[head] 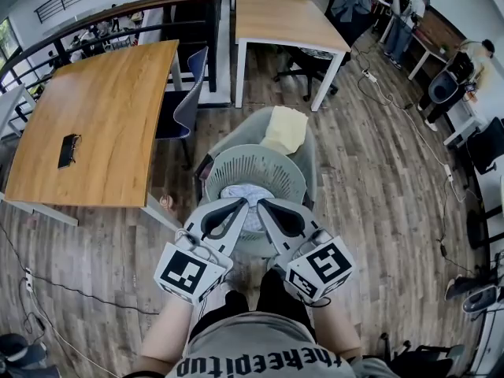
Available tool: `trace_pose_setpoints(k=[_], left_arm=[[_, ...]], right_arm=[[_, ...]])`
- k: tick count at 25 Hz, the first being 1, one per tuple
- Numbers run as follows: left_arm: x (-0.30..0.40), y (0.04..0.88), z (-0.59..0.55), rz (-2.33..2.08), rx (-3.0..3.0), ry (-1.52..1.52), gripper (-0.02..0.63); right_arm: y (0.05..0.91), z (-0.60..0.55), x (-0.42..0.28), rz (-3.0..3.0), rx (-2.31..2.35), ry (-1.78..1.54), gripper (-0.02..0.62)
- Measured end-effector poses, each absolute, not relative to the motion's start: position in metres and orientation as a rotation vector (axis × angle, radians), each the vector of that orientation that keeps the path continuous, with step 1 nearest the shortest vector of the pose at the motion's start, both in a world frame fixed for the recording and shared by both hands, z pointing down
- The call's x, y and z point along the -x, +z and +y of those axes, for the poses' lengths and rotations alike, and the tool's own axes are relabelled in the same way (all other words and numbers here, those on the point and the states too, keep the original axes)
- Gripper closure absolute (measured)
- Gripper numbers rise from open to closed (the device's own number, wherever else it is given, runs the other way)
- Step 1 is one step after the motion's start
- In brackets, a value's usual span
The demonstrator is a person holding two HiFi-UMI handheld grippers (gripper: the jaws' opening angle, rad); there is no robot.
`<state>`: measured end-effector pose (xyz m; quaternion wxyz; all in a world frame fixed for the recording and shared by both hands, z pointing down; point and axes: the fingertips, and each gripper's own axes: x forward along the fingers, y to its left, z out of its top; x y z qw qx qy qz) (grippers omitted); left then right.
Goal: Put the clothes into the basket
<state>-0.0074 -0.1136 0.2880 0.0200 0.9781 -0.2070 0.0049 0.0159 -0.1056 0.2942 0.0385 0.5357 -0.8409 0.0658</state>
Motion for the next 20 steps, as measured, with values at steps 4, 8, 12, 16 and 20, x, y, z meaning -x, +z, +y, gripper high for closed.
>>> trace_pose_setpoints(k=[4, 8, 12, 16, 20], left_arm=[[0.0095, 0.2886, -0.1121, -0.641, -3.035, 0.011, 0.592], [0.0103, 0.2891, -0.1118, -0.64, -3.032, 0.016, 0.592], [0.0092, 0.2894, -0.1108, -0.63, -3.033, 0.013, 0.592], [0.0075, 0.2885, -0.1094, -0.626, -3.039, 0.01, 0.592], [0.0056, 0.2896, -0.1082, -0.621, -3.044, 0.025, 0.592]], right_arm=[[0.2948, -0.1042, -0.0142, -2.575, -1.643, 0.197, 0.586], [0.2941, -0.1038, -0.0139, -2.577, -1.647, 0.196, 0.586], [0.2954, -0.1037, -0.0141, -2.575, -1.649, 0.195, 0.586], [0.2952, -0.1022, -0.0151, -2.572, -1.65, 0.193, 0.586], [0.2953, -0.1019, -0.0159, -2.57, -1.65, 0.186, 0.586]])
